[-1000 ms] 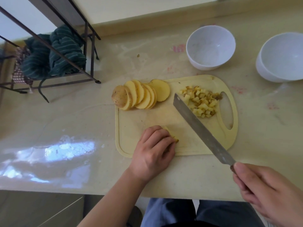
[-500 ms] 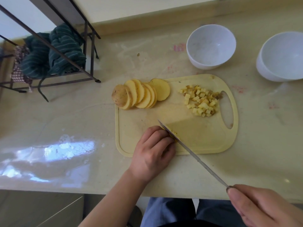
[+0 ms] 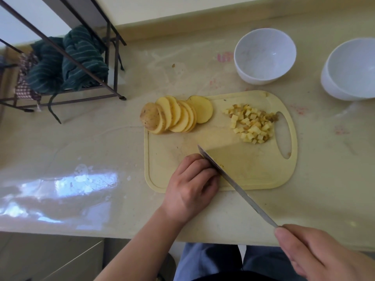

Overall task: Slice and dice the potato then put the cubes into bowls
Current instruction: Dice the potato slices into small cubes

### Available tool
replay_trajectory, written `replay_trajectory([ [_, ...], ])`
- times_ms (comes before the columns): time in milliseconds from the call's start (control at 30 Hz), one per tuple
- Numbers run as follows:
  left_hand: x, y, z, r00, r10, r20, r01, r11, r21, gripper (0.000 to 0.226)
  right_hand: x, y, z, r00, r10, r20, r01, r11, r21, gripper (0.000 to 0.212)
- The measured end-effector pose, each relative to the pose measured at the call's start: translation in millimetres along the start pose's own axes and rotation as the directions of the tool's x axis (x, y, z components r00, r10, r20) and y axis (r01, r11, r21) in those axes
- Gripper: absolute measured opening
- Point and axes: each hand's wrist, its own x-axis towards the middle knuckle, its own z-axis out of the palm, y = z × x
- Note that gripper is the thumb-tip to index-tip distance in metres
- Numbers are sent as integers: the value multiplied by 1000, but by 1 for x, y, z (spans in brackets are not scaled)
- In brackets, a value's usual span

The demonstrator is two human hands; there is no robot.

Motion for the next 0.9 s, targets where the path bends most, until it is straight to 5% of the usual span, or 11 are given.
replay_trajectory([
  [167,0,0,0,1000,-3,-1,3,1000,4,3,11,8,7,977,188,104,-193,980,44,94],
  [267,0,0,-1,1000,-4,-3,4,1000,7,3,17,19,4,955,207,212,-228,970,78,96],
  [567,-1,3,-2,1000,-4,-11,5,999,32,5,26,26,-14,931,275,239,-339,892,298,73],
  [900,-6,5,-4,999,-36,-8,36,998,58,6,7,11,-2,949,209,234,-246,959,141,94],
])
